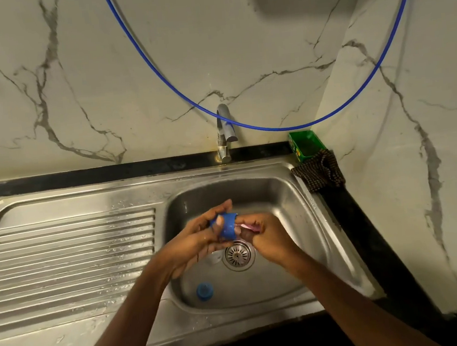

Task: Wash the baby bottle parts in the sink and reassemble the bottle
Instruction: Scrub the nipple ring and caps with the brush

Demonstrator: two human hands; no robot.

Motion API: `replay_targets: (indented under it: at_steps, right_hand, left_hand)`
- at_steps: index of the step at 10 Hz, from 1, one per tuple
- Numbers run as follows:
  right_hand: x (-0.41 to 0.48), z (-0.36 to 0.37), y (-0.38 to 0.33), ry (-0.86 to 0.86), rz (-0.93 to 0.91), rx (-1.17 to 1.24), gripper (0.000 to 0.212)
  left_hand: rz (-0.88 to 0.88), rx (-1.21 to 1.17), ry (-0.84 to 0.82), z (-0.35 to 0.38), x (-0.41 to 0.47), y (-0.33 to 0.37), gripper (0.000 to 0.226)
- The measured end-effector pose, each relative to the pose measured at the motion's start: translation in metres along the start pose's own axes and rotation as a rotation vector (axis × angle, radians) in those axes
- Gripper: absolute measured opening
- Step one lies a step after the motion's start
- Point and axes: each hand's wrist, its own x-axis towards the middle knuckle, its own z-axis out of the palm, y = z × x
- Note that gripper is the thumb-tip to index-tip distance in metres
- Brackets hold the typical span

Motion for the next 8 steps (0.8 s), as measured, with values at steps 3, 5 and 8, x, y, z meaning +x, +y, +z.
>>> replay_targets:
  at_steps: [3, 5, 8]
  right_hand:
    - [-0.019, 0.013, -0.006, 0.145, -0.007, -0.148, 0.016]
    - [-0.015, -0.004, -0.023, -0.048, 0.037, 0.165, 0.016]
    - [-0.009, -0.012, -0.035, -0.267, 0.708, 1.069, 0.019]
  left_hand:
    - [0.064, 0.335, 0.076, 0.016, 0.013, 0.005, 0.029]
    - [0.157, 0.158, 0.065, 0.014, 0.007, 0.008, 0.028]
    - [0.287, 0.182, 0.088, 0.004, 0.003, 0.005, 0.032]
